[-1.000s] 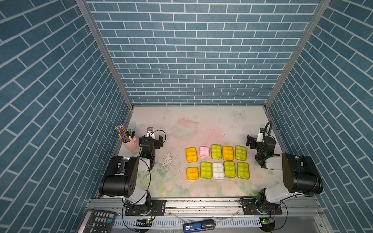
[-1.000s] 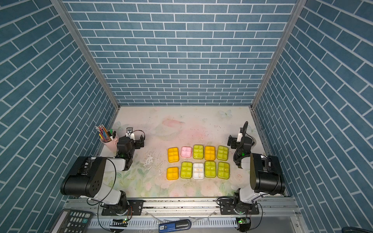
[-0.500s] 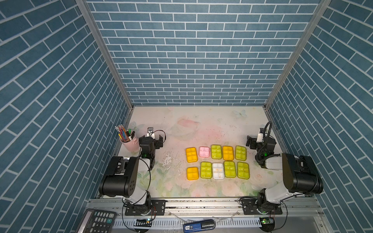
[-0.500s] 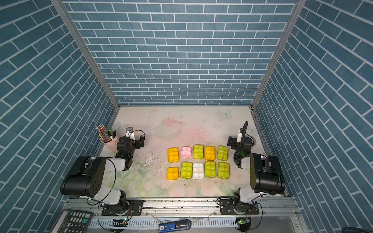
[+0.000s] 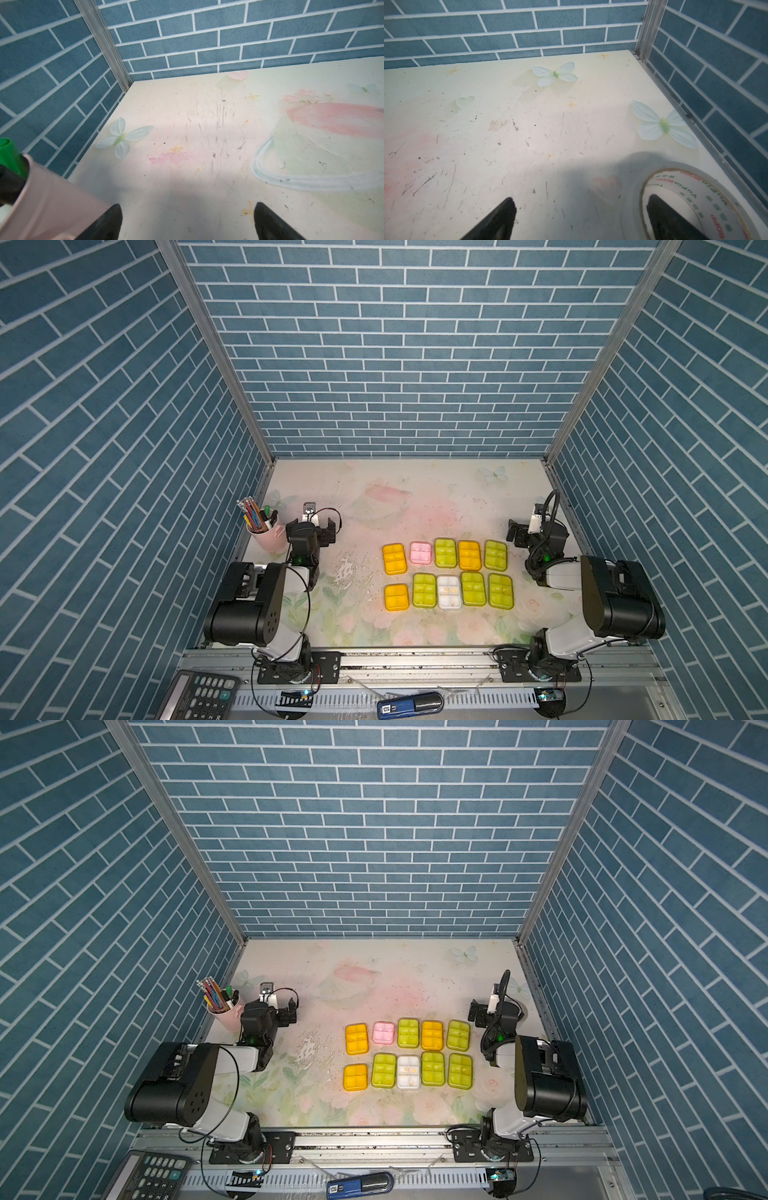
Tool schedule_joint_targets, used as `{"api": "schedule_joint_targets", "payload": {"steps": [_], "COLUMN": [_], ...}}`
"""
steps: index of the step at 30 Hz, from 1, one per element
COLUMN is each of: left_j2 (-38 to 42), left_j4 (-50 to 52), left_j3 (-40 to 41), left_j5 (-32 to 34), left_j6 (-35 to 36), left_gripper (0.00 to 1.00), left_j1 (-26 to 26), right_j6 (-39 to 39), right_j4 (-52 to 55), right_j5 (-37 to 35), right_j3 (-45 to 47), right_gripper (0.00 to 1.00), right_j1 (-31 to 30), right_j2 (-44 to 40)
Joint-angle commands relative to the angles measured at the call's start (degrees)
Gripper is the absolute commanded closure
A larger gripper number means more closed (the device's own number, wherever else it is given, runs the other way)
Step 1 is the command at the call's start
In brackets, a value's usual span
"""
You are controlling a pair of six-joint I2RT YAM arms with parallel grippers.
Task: Close pillboxes
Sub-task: Reset both arms
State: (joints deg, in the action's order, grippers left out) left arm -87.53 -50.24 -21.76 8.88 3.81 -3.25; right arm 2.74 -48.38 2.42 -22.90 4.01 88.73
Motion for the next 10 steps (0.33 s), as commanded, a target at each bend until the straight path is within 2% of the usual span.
{"api": "schedule_joint_targets", "payload": {"steps": [1,10], "left_j2": [-0.01,-0.1], "left_j4": [0.67,0.9], "left_j3": [-0.32,-0.5], "left_j5": [-0.36,-0.89], "left_j6": [-0.3,-0.47], "left_gripper": [0.0,0.0], "left_j1": [0.26,0.61], "right_j6": [0.21,0.16], "right_j4": [-0.2,-0.29], "right_j5": [-0.23,-0.27], "right_j3": [-0.07,0.04], "right_gripper": [0.01,0.01], "right_j1": [-0.19,-0.23], "right_j2": [-0.42,-0.43]}}
